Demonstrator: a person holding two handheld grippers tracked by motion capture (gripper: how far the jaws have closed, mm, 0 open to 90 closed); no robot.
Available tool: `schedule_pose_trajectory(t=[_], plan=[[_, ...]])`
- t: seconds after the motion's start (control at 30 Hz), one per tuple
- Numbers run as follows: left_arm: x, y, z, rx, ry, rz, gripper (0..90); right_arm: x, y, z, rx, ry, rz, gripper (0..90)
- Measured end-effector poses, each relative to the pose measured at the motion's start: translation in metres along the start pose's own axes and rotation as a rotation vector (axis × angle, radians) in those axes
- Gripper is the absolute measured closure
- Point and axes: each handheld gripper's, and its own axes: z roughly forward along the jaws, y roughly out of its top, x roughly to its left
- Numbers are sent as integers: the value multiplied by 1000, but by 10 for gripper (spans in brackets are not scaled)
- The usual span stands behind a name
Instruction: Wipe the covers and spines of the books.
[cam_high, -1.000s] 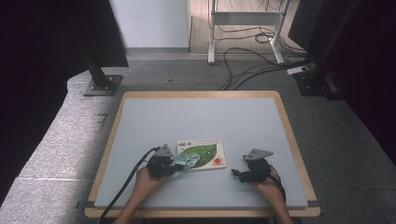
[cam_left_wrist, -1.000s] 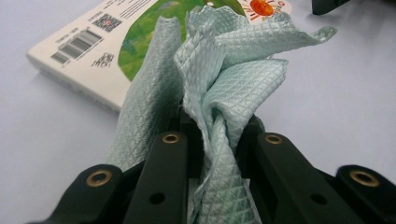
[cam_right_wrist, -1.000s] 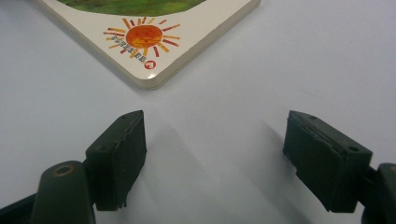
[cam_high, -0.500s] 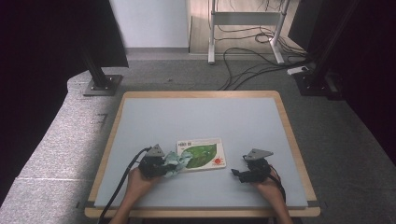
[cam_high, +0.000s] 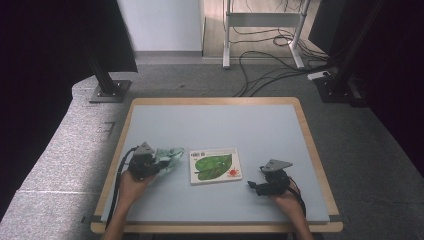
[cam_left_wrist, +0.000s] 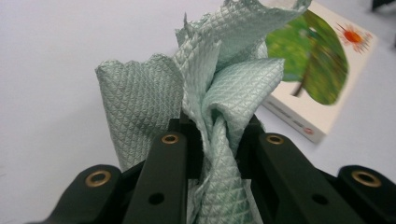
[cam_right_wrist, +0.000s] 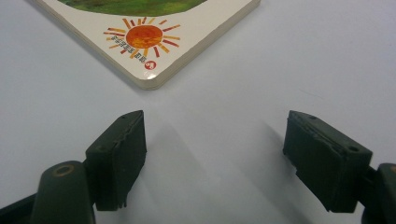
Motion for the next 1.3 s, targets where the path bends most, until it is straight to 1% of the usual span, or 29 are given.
schedule_pose_trajectory(t=[0.1, 0.13, 0.17, 0.23, 0.33, 0.4, 0.47, 0.53, 0.6, 0.67, 0.77, 0.93, 0.97, 1.07, 1.17, 1.27, 1.3], plan=[[8, 2, -3, -1, 42, -8, 788, 0, 0, 0, 0, 0, 0, 207], [8, 2, -3, -1, 42, -8, 784, 0, 0, 0, 0, 0, 0, 207], [12, 2, -2, 1, 77, -12, 780, 0, 0, 0, 0, 0, 0, 208], [17, 1, 2, 9, 110, -18, 769, 0, 0, 0, 0, 0, 0, 207], [27, -3, 10, 23, 129, -45, 757, 0, 0, 0, 0, 0, -1, 207], [32, -7, 16, 26, 129, -68, 750, 0, 0, 0, 0, 0, -1, 207], [34, -10, 21, 34, 124, -82, 735, 0, 0, 0, 0, 0, -1, 208], [35, -12, 27, 48, 116, -86, 709, 0, 0, 0, 0, 0, -1, 208], [34, -15, 34, 69, 103, -86, 665, 0, 0, 0, 0, 0, -1, 207], [32, -16, 36, 65, 111, -77, 644, 0, 0, 0, 0, 0, -1, 207], [33, -15, 35, 68, 98, -77, 614, 0, 0, 0, 0, 0, -1, 208], [31, -11, 28, 70, 104, -77, 451, 0, 0, 0, 0, 0, -1, 207], [31, -10, 27, 73, 101, -76, 391, 0, 0, 0, 0, 0, -1, 208], [27, -6, 22, 79, 92, -69, 289, 0, 0, 0, 0, 0, -1, 207], [20, 0, 13, 54, 91, -64, 196, 0, 0, 0, 0, 0, -1, 208], [14, 5, 6, 30, 63, -57, 155, 0, 0, 0, 0, 0, -1, 207], [10, 8, 3, 24, 48, -48, 148, 0, 0, 0, 0, 0, 0, 207]])
